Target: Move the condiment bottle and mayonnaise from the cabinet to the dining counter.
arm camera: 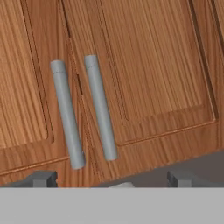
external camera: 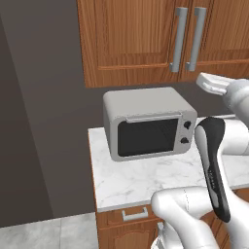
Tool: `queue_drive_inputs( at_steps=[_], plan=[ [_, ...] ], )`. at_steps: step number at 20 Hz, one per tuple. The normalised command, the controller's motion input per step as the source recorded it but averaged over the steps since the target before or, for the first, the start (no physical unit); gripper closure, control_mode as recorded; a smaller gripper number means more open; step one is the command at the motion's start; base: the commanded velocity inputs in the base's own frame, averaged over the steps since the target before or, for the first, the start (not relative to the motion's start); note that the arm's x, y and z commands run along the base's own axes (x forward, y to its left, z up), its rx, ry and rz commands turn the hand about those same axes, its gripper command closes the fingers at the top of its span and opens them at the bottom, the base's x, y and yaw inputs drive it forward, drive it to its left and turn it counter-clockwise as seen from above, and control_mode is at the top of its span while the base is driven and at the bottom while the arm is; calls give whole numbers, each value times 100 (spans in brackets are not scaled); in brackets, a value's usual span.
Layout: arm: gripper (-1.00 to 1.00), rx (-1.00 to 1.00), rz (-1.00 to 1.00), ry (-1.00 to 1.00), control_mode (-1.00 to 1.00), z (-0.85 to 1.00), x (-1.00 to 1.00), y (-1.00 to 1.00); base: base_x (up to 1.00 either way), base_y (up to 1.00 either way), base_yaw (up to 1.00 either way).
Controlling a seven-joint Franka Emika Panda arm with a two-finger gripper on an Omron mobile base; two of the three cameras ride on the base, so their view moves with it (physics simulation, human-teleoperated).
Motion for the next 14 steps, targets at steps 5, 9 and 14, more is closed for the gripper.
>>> queue_drive_inputs(
  at_steps=[5, 9, 14],
  plan=[
    [-100, 0, 6, -14, -100, 28, 0, -1, 0, 0, 0],
    [-100, 0, 2, -2, -100, 20, 1, 0, 0, 0, 0],
    [-100, 0, 1, 0, -100, 18, 8, 0, 0, 0, 0]
  ],
)
